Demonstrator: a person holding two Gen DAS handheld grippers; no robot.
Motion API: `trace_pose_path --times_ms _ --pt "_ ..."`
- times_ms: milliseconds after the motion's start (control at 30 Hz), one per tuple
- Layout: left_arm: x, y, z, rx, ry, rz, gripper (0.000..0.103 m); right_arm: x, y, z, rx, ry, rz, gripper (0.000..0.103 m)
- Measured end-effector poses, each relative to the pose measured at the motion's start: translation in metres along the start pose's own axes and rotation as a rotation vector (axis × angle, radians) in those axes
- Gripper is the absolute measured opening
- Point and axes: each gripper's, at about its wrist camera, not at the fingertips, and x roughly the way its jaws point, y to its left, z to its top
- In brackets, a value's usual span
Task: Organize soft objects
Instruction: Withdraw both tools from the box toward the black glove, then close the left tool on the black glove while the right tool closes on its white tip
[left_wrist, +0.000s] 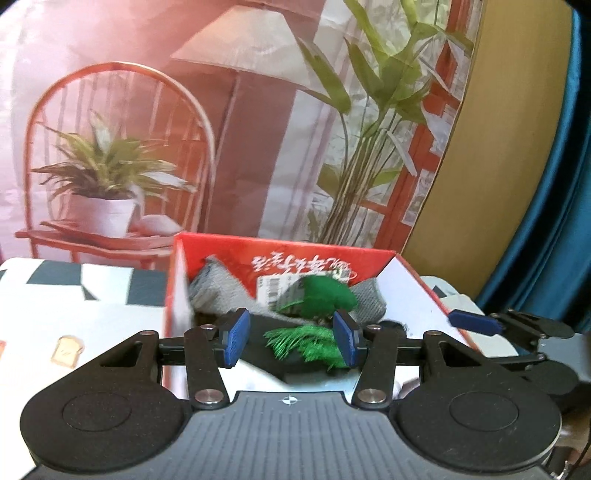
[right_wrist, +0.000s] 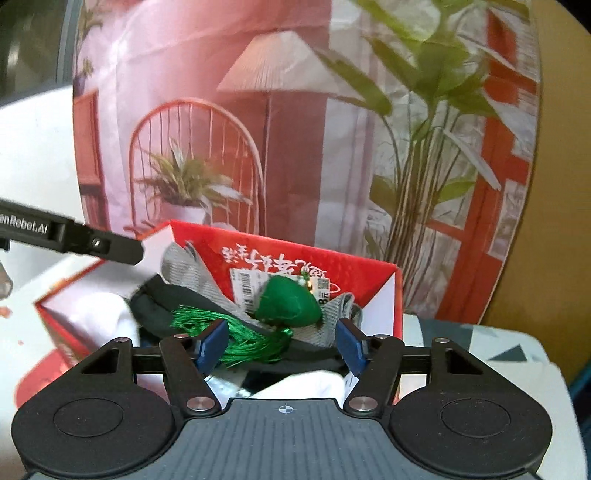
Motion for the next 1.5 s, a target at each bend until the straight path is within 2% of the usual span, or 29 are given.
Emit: trace_pose_path --times_ms 300,567,767,1100,1267,1500 --pt "-0.048 0.016 -0.051 -0.04 -0.014 0.057 0.053 -0.053 0.013 -0.032 0.048 -0.083 0.002 0.06" --pt "-0.054 0.018 -0.076 -0.065 0.014 0.084 0.053 -0.077 0.018 -0.06 0.08 -0.082 0.012 0.059" --pt "-0.041 0.014 -0.101 -0.073 0.089 0.086 0.053 -0.067 0.018 -0.082 0.107 -0.01 0.014 0.059" --pt "0.0 0.024 -0.127 -0.072 0.208 0.116 0.053 -0.027 0.023 -0.117 0.159 0.113 0.023 0.059" --pt "0.012 0.027 -0.137 -0.074 0.218 0.104 0.053 -0.01 0.024 -0.123 0.184 0.149 0.019 0.059" --pt "0.008 0.021 -0.144 -0.018 0.175 0.121 0.052 -0.001 0.028 -0.133 0.154 0.167 0.026 0.056"
